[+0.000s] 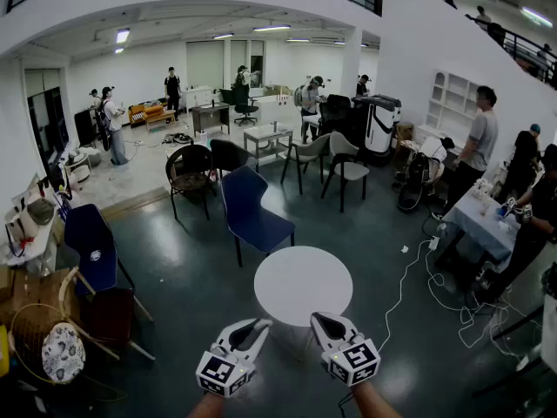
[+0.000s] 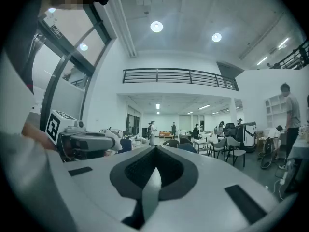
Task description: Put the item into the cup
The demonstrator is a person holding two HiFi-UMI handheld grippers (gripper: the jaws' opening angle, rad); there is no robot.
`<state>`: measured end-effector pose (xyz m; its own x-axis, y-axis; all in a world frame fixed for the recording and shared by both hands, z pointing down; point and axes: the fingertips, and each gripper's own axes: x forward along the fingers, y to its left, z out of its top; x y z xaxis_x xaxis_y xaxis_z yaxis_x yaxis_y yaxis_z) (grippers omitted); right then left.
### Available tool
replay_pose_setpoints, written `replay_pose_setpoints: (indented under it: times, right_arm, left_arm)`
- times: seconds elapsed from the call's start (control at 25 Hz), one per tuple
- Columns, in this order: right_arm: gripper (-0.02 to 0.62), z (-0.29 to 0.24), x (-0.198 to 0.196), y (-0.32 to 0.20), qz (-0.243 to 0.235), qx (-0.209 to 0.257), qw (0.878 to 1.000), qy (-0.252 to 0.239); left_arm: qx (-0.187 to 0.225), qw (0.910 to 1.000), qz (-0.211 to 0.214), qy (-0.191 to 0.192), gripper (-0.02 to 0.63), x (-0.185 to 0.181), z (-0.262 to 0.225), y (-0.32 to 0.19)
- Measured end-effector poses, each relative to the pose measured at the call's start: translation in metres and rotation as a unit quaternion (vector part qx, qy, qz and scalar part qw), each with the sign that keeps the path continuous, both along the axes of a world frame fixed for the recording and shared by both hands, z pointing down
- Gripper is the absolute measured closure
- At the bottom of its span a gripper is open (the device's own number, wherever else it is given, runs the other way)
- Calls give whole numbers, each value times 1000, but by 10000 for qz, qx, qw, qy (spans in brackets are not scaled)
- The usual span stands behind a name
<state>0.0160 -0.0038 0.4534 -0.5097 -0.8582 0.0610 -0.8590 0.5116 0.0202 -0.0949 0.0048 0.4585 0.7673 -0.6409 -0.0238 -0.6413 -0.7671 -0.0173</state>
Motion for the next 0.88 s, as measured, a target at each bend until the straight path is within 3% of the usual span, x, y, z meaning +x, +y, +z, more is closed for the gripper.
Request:
replay_pose_setpoints:
  times: [0.4, 0.88]
  right_arm:
    - [580, 0, 3, 7, -30, -48, 9999, -98]
    - [580, 11, 48, 9, 40, -148, 9998, -128]
  left_arm:
    - [-14, 10000, -33, 26, 517, 5, -3, 9]
    - [-101, 9999, -90, -46, 515, 42, 4, 15]
